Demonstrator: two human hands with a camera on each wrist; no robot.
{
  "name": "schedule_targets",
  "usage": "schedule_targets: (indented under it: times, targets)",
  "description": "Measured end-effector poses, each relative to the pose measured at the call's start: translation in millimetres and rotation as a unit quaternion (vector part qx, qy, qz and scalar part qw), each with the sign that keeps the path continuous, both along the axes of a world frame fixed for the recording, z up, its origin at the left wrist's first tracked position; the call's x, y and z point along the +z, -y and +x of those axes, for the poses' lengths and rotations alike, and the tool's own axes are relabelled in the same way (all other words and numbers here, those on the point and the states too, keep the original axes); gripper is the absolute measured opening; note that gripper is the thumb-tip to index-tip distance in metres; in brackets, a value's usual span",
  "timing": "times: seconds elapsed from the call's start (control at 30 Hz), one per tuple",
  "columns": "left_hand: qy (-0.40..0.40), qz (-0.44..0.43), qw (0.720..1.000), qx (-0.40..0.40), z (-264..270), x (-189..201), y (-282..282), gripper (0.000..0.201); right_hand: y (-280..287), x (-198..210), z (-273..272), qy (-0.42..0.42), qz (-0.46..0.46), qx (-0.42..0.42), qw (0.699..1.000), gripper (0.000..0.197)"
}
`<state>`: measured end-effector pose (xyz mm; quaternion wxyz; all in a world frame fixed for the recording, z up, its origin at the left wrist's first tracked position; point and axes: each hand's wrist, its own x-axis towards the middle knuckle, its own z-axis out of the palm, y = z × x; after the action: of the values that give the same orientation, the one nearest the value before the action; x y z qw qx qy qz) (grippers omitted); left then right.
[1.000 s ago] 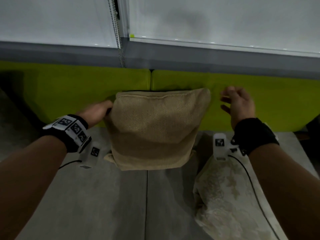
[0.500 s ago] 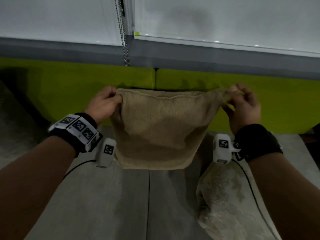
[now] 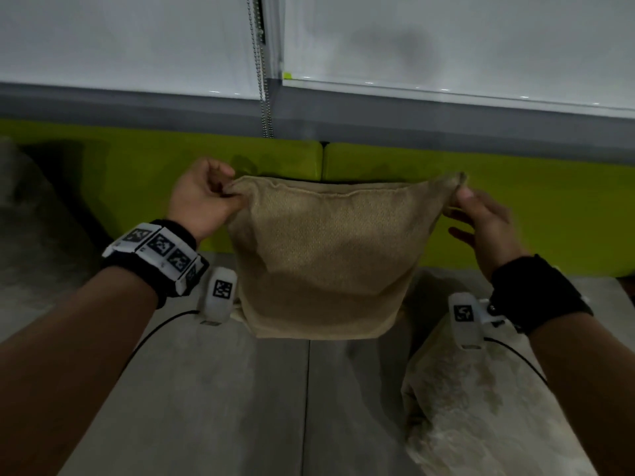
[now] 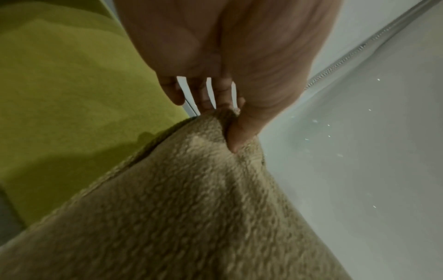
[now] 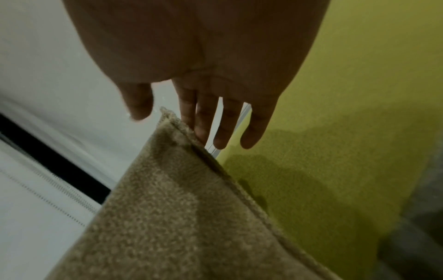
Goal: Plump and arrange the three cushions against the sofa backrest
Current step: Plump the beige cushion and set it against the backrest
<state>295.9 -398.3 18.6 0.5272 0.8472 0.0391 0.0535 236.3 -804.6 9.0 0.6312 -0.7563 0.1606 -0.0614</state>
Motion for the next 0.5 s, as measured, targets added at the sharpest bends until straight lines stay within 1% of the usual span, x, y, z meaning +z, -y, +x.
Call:
schedule_targets:
  times: [0.07,0.1,0.13,0.17,0.2,0.23,0.27,0.3,0.33,0.37,0.43,0.47,0.5]
  targets:
    - [0.036,-0.004,0.998,0.046,-6,-2,-4,0.041,1,0,2,0.005,-0.057,0.023,0.998,0.006]
    - [0.054,-0.020,0.995,0.084,-8,-5,-7,0.039,1,0,4,0.008,-0.083,0.023,0.996,0.014]
    - [0.063,-0.058,0.988,0.128,-8,-8,-10,0.034,2,-2,7,0.009,-0.096,0.014,0.995,0.021]
    - [0.043,-0.125,0.977,0.167,-9,-8,-13,0.028,2,-1,8,0.009,-0.070,0.010,0.997,0.021]
    - [-0.009,-0.186,0.966,0.176,-9,-8,-15,0.021,1,1,8,0.008,-0.033,0.015,0.999,0.015]
    - [-0.071,-0.211,0.962,0.155,-9,-10,-17,0.019,-1,3,8,0.008,-0.001,0.023,1.000,0.016]
    - [-0.121,-0.180,0.970,0.106,-9,-11,-18,0.021,-2,4,7,0.007,0.021,0.032,0.999,0.026]
    - [-0.146,-0.121,0.981,0.045,-11,-11,-17,0.024,-4,4,6,0.008,0.032,0.041,0.999,0.032]
    - [-0.148,-0.063,0.987,-0.008,-13,-10,-15,0.026,-8,6,6,0.012,0.033,0.047,0.998,0.031]
    - [-0.144,-0.026,0.988,-0.043,-15,-9,-13,0.027,-11,7,6,0.006,0.028,0.047,0.998,0.031]
    - [-0.133,0.023,0.987,-0.086,-14,-6,-10,0.029,-15,4,8,-0.001,0.002,0.043,0.999,0.044]
    - [-0.123,0.050,0.986,-0.098,-13,-5,-9,0.026,-16,3,10,0.001,-0.002,0.039,0.999,0.037]
    - [-0.112,0.072,0.986,-0.098,-11,-6,-10,0.020,-17,2,11,0.004,-0.002,0.027,1.000,0.020]
